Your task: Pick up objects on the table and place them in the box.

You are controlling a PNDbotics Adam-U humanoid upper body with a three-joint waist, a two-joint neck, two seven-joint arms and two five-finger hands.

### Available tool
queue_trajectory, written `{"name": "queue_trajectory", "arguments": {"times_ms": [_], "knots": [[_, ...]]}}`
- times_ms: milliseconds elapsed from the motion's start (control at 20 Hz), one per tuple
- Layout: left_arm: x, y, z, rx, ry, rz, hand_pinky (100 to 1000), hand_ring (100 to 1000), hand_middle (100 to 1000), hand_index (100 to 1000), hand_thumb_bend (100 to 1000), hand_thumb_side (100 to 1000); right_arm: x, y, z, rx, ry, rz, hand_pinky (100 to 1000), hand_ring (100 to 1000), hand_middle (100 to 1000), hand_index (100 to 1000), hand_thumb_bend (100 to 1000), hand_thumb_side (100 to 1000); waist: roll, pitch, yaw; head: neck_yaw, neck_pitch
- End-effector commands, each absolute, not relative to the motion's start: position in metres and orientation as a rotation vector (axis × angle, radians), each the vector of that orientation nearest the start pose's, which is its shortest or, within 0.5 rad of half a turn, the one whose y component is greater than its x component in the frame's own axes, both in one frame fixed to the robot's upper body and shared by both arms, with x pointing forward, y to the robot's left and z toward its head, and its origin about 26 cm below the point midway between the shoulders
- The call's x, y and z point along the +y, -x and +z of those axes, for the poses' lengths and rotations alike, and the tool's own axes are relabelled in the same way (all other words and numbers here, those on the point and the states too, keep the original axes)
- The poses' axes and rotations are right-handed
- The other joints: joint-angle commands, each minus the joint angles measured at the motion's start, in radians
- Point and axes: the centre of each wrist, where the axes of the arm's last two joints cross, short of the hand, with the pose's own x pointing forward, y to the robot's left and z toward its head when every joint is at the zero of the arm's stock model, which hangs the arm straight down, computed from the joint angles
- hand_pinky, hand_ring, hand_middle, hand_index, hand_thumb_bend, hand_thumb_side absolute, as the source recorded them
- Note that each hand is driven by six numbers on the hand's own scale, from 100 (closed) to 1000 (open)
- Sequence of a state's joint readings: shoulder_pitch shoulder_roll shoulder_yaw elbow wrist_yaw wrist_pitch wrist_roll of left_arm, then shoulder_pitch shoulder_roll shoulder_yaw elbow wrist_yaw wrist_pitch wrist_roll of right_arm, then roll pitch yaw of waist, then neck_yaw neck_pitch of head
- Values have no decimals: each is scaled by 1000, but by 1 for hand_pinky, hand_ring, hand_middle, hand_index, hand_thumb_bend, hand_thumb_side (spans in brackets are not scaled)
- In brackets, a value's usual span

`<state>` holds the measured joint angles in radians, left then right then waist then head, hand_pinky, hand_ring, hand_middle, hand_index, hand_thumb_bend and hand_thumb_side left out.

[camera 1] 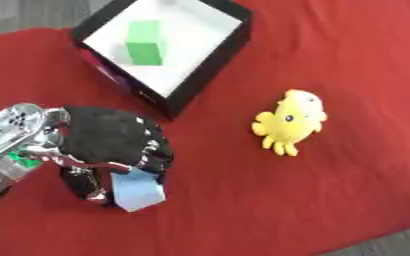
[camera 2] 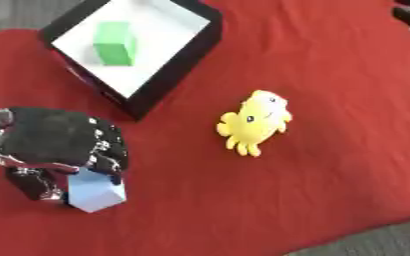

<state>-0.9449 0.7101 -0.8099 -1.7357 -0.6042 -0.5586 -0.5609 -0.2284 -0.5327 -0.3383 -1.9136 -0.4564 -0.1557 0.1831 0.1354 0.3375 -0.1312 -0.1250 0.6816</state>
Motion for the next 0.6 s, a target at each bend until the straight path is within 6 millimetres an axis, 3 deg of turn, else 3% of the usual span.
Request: {"name": "queue_trajectory", "arguments": {"times_ms": [50, 400, 600], "knots": [[138, -333, 257, 965, 234, 2456, 745, 673, 530, 570, 673, 100, -385, -280, 237, -2408, 77, 292, 900, 856, 842, 959, 100, 632, -7, -18, -1, 1, -5], [140, -301, 301, 1118, 190, 2274, 719, 638, 487, 516, 776, 100, -387, -279, 236, -2401, 88, 288, 899, 855, 842, 958, 100, 632, -7, -23, 9, 5, -1], [144, -287, 324, 1140, 210, 2204, 715, 635, 485, 512, 784, 100, -388, -278, 234, -2395, 97, 290, 899, 855, 842, 958, 100, 631, -6, -28, 16, 9, -2]]}}
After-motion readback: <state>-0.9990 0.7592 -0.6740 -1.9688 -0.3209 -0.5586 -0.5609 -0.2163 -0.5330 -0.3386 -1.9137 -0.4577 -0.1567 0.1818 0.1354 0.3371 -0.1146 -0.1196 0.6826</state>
